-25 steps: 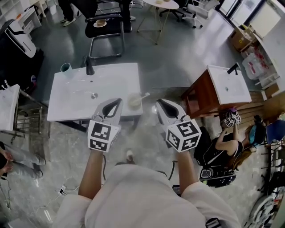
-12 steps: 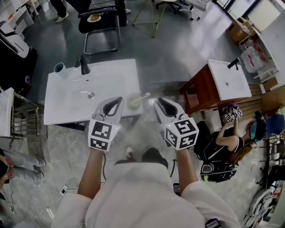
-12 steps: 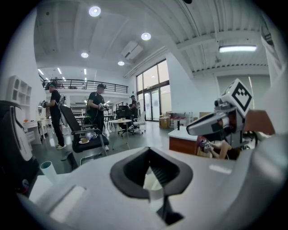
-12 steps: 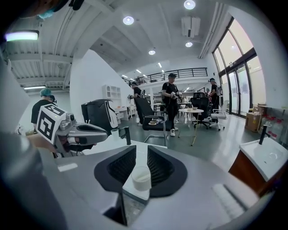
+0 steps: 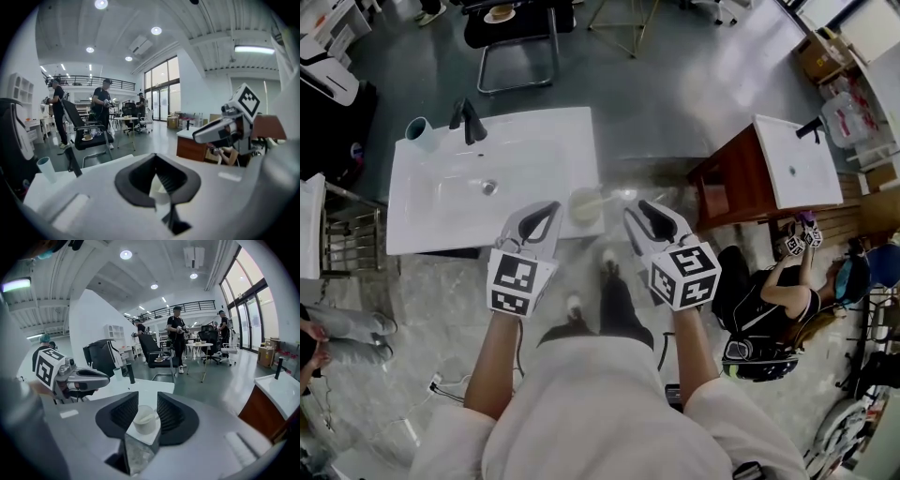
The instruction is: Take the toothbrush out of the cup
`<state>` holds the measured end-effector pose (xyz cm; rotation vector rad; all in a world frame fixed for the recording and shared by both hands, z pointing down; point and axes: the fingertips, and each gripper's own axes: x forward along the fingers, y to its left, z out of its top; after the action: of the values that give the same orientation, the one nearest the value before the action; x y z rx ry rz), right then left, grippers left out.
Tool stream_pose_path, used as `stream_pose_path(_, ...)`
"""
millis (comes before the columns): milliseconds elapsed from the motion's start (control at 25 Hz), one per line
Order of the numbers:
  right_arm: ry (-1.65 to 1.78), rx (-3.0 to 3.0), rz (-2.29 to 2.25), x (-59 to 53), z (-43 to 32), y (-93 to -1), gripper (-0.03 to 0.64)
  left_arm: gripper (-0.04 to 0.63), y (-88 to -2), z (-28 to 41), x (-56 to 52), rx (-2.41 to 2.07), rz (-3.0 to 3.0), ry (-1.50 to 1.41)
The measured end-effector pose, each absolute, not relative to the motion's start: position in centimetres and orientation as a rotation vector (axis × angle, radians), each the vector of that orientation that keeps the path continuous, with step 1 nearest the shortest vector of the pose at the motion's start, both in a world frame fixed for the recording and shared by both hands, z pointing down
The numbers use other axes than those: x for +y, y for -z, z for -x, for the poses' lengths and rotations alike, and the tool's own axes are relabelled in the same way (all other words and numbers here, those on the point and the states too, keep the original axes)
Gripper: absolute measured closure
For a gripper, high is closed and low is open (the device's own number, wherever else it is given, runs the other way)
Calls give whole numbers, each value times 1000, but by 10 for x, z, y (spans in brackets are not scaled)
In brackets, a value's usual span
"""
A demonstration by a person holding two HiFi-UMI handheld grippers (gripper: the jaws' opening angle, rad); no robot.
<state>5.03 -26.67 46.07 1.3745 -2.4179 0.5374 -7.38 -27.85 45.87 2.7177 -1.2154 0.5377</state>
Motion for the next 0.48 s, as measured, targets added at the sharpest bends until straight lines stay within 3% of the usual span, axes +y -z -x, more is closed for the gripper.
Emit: stream_pose_path(480,-648,-2389,-1274,-293,-51,-521,482,595,-488,63,-305,-1240,-2662,-615)
